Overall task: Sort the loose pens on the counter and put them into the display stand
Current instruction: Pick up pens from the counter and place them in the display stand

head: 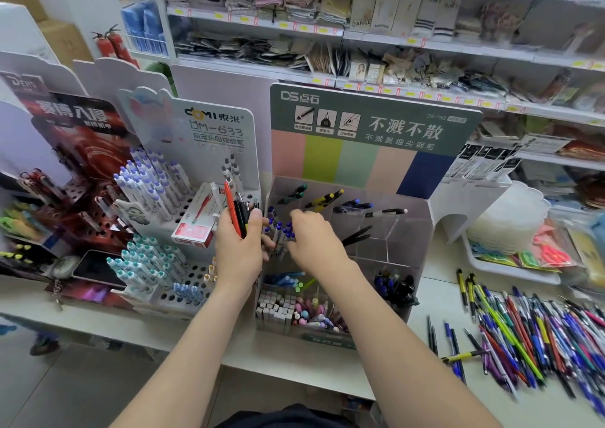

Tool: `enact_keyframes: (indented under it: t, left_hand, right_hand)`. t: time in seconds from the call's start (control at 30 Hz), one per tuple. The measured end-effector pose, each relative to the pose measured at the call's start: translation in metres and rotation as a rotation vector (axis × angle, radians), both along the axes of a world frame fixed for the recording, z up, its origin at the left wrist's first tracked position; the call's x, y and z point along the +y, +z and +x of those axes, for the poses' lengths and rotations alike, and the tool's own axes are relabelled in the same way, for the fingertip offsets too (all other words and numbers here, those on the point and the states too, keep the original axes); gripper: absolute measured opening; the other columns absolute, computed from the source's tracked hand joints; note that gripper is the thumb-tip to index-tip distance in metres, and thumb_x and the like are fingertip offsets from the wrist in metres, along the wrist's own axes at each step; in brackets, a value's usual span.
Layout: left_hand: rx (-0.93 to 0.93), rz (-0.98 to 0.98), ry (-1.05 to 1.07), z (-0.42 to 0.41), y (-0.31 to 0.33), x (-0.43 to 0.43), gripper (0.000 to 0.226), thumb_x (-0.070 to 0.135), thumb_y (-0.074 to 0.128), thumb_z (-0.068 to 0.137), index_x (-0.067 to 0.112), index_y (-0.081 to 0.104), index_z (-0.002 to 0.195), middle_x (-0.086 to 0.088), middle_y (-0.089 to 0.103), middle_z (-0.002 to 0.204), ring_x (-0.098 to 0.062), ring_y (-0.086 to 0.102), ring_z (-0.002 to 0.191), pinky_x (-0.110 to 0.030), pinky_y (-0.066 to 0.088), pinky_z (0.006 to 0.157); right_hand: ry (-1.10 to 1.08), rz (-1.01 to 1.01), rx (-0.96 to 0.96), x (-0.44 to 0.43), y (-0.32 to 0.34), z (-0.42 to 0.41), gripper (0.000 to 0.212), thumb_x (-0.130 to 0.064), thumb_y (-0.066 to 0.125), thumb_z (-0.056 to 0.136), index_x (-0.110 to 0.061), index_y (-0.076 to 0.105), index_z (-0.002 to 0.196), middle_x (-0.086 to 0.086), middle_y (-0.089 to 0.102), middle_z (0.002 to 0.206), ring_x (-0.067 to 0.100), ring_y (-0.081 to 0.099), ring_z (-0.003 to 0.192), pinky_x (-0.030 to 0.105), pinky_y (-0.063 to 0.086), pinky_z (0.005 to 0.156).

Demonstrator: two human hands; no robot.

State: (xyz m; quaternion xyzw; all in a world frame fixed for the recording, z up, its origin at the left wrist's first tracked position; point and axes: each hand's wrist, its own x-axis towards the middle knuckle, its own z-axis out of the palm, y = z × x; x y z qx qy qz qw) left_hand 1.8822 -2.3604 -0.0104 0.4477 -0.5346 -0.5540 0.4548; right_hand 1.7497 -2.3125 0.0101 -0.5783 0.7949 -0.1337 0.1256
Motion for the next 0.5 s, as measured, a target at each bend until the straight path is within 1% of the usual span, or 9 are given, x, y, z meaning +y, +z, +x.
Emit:
enact_keyframes:
  t: [0.07,0.13,0.2,0.27,0.3,0.33,0.4,0.43,0.5]
  left_hand:
    - [0.004,0.014,0.004,0.004,-0.002,0.000,0.025,0.034,0.058,0.109,0.012,0.055,0.121,-0.007,0.075,0.100,-0.024,0.070,0.066,-0.032,0.054,0.049]
    - [0.014,0.024,-0.019,0.008,-0.004,0.001,0.024,0.033,0.057,0.110,0.014,0.055,0.124,-0.007,0.076,0.100,-0.024,0.070,0.066,-0.031,0.053,0.048]
    - [0.027,0.031,-0.070,0.012,-0.005,0.001,0.023,0.032,0.057,0.110,0.015,0.055,0.124,-0.009,0.076,0.101,-0.025,0.069,0.068,-0.032,0.051,0.047]
    - [0.044,0.032,-0.143,0.016,-0.006,0.001,0.024,0.034,0.057,0.109,0.015,0.055,0.125,-0.010,0.076,0.102,-0.027,0.068,0.070,-0.034,0.049,0.048]
    - [0.049,0.034,-0.184,0.017,-0.005,0.001,0.025,0.035,0.057,0.109,0.015,0.055,0.125,-0.011,0.076,0.102,-0.027,0.066,0.069,-0.035,0.047,0.048]
    - [0.057,0.044,-0.219,0.017,-0.004,0.003,0.026,0.036,0.056,0.109,0.015,0.055,0.124,-0.011,0.075,0.101,-0.027,0.063,0.068,-0.035,0.046,0.047]
    - [0.080,0.070,-0.263,0.017,0.000,0.006,0.027,0.038,0.054,0.110,0.014,0.054,0.121,-0.007,0.073,0.096,-0.024,0.059,0.064,-0.034,0.044,0.047]
    - [0.083,0.078,-0.276,0.016,0.002,0.008,0.029,0.040,0.053,0.110,0.012,0.054,0.120,-0.007,0.070,0.091,-0.023,0.057,0.062,-0.033,0.043,0.046]
    - [0.097,0.090,-0.309,0.012,0.007,0.013,0.037,0.045,0.049,0.110,0.009,0.053,0.120,-0.011,0.062,0.078,-0.022,0.052,0.056,-0.031,0.041,0.044]
  right_hand:
    - [0.034,0.055,-0.030,-0.004,-0.002,0.002,0.020,-0.020,0.071,0.099,-0.012,0.055,0.109,0.014,0.063,0.111,0.036,0.061,0.101,0.041,0.047,0.074]
    - [0.041,0.039,-0.073,-0.007,-0.001,0.002,0.026,-0.019,0.069,0.100,-0.012,0.058,0.122,0.015,0.065,0.116,0.037,0.060,0.108,0.044,0.052,0.081]
    - [-0.002,0.007,-0.072,-0.005,0.003,0.001,0.035,-0.009,0.061,0.101,-0.009,0.054,0.136,0.018,0.064,0.121,0.041,0.058,0.116,0.051,0.056,0.088]
    - [-0.007,-0.041,-0.070,-0.001,0.010,0.004,0.042,-0.004,0.058,0.100,-0.008,0.052,0.141,0.019,0.065,0.120,0.041,0.058,0.117,0.053,0.055,0.090]
    - [-0.012,-0.114,-0.087,0.002,0.014,0.007,0.046,-0.004,0.058,0.098,-0.008,0.052,0.144,0.017,0.067,0.122,0.039,0.059,0.117,0.052,0.055,0.092]
    - [-0.041,-0.213,-0.123,0.006,0.018,0.011,0.047,-0.005,0.058,0.098,-0.008,0.054,0.145,0.015,0.069,0.123,0.035,0.062,0.116,0.050,0.055,0.095]
    - [-0.141,-0.411,-0.255,0.014,0.024,0.018,0.037,-0.014,0.059,0.101,-0.012,0.066,0.137,0.005,0.075,0.116,0.021,0.070,0.105,0.041,0.057,0.095]
    - [-0.184,-0.451,-0.348,0.019,0.026,0.021,0.030,-0.021,0.061,0.102,-0.015,0.072,0.129,-0.001,0.078,0.107,0.014,0.072,0.097,0.035,0.058,0.092]
    - [-0.209,-0.423,-0.555,0.030,0.028,0.024,0.021,-0.031,0.065,0.103,-0.022,0.077,0.118,-0.012,0.078,0.095,0.002,0.073,0.084,0.021,0.057,0.082]
